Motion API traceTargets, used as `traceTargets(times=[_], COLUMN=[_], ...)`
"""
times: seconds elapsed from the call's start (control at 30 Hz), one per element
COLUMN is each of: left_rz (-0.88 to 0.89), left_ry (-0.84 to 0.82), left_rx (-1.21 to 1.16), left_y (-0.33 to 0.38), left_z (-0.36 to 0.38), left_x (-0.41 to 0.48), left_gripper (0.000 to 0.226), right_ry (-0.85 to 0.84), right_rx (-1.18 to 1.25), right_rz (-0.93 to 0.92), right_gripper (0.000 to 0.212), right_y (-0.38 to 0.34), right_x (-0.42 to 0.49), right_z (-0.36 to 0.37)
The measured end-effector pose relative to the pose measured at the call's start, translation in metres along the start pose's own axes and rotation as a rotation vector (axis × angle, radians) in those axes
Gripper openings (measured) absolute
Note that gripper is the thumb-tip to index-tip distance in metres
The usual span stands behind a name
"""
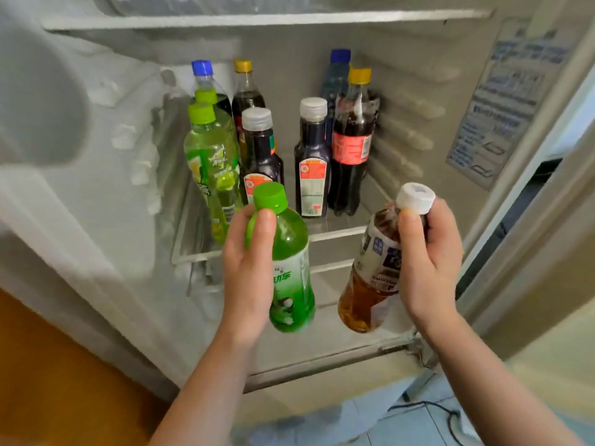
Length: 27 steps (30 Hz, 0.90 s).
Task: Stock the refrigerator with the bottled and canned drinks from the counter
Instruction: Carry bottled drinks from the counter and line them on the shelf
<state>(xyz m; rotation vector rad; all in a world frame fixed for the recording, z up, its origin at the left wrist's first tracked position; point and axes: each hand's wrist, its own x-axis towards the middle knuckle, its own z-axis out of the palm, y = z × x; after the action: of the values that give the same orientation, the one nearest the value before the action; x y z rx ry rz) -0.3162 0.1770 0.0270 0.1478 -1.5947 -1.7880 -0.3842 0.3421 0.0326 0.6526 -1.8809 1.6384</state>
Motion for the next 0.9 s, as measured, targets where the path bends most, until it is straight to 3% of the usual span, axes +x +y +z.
traceTargets(times=[0.4, 0.6, 0.73, 0.9], left_rz=[0.16, 0.173, 0.21, 0.278], left_ry=[0.211, 0.293, 0.321, 0.425], left_rx=[0.058, 0.104, 0.11, 0.098], left_y=[0.002, -0.023, -0.04, -0.053], left_z=[0.087, 0.106, 0.111, 0.118], left_x=[0.086, 0.108, 0.113, 0.126], left_gripper=[0.018, 0.015, 0.019, 0.023], right_ry=[0.096, 0.088, 0.104, 0.135], right_rx=[-0.038, -0.09, -0.074, -0.028], right_rz=[-0.021, -0.011, -0.071, -0.027], right_gripper=[0.012, 0.028, 0.016, 0.022], right_y=[0.036, 0.065, 0.079, 0.091], right_x=[0.116, 0.134, 0.141, 0.152], right_z=[0.028, 0.045, 0.052, 0.061])
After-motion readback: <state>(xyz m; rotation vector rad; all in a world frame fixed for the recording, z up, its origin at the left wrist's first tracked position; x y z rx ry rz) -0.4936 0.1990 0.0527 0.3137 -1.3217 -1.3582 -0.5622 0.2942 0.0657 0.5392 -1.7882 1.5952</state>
